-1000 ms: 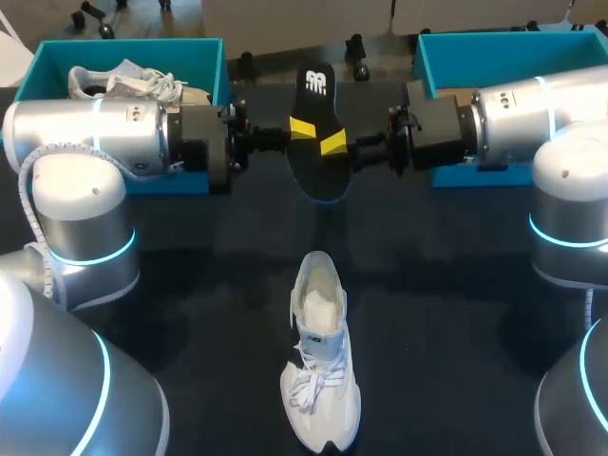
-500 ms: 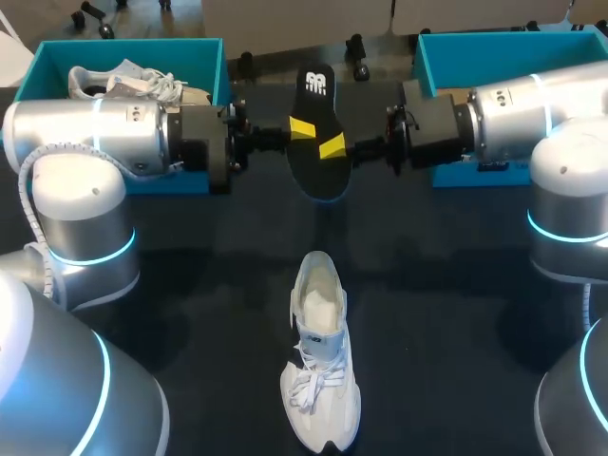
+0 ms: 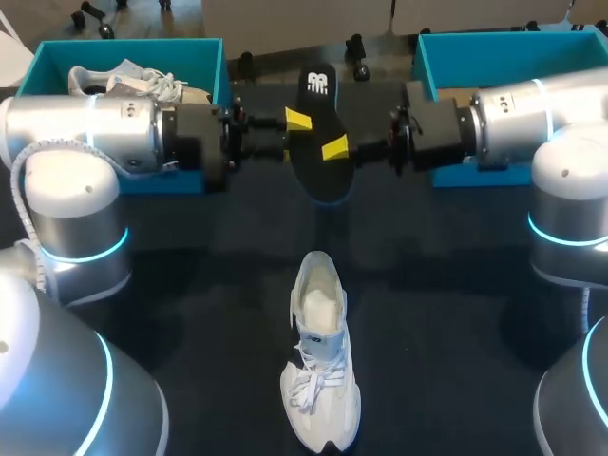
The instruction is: Take the shoe out of the shoebox, open the shoe tongue, remove and reinsert the insole, then place the shoe into the shoebox
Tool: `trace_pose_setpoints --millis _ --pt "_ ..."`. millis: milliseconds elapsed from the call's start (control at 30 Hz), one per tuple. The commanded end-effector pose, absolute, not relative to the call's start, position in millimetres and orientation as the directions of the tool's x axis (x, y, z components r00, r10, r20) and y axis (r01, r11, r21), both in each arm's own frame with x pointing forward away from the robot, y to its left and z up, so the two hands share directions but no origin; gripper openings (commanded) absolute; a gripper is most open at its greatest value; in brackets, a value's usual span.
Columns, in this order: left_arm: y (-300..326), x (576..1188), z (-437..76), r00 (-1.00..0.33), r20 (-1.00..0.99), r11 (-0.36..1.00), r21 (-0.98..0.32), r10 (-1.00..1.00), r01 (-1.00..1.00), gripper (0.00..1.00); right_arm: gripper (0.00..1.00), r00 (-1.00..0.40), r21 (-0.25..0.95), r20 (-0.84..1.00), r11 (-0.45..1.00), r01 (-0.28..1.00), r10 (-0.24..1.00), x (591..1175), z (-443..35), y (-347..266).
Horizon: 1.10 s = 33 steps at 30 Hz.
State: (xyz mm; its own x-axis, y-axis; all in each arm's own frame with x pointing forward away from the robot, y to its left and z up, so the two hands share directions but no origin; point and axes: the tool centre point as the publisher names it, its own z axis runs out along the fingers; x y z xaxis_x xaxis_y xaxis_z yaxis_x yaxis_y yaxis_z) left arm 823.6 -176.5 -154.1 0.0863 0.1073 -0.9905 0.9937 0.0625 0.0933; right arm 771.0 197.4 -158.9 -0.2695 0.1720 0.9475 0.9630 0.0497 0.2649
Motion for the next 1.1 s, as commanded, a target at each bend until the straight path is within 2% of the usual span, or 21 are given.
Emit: trace_pose_setpoints --millis 33,100,167,600,700,833,1100 --pt "-153 819 -149 0.033 -0.983 0.049 0.043 0.181 0.998 1.00 0.00 -0.294 0.289 0.939 0.053 0.956 0.180 769 -160 191" --pt "-146 817 -151 -0.002 -0.972 0.046 0.009 0.236 0.999 1.00 0.00 -0.327 0.323 0.925 0.056 0.945 0.193 769 -159 190" --pt "-142 815 -153 0.019 -0.962 0.042 0.032 0.274 0.999 1.00 0.00 -0.363 0.353 0.911 0.085 0.932 0.193 769 -158 190" --pt "-142 815 -153 0.019 -0.962 0.042 0.032 0.274 0.999 1.00 0.00 -0.363 0.353 0.911 0.085 0.932 0.193 769 -158 190" --pt "-139 806 -164 -0.070 -0.935 0.102 -0.037 0.347 0.994 1.00 0.00 -0.392 0.377 0.885 0.107 0.920 0.252 770 -163 196" --pt "-127 802 -167 -0.189 -0.884 0.189 -0.117 0.427 0.975 1.00 0.00 -0.477 0.465 0.847 0.108 0.879 0.233 766 -170 194" --pt "-97 795 -182 -0.431 -0.697 0.363 -0.256 0.574 0.896 1.00 0.00 -0.572 0.562 0.781 0.115 0.819 0.251 764 -177 185"
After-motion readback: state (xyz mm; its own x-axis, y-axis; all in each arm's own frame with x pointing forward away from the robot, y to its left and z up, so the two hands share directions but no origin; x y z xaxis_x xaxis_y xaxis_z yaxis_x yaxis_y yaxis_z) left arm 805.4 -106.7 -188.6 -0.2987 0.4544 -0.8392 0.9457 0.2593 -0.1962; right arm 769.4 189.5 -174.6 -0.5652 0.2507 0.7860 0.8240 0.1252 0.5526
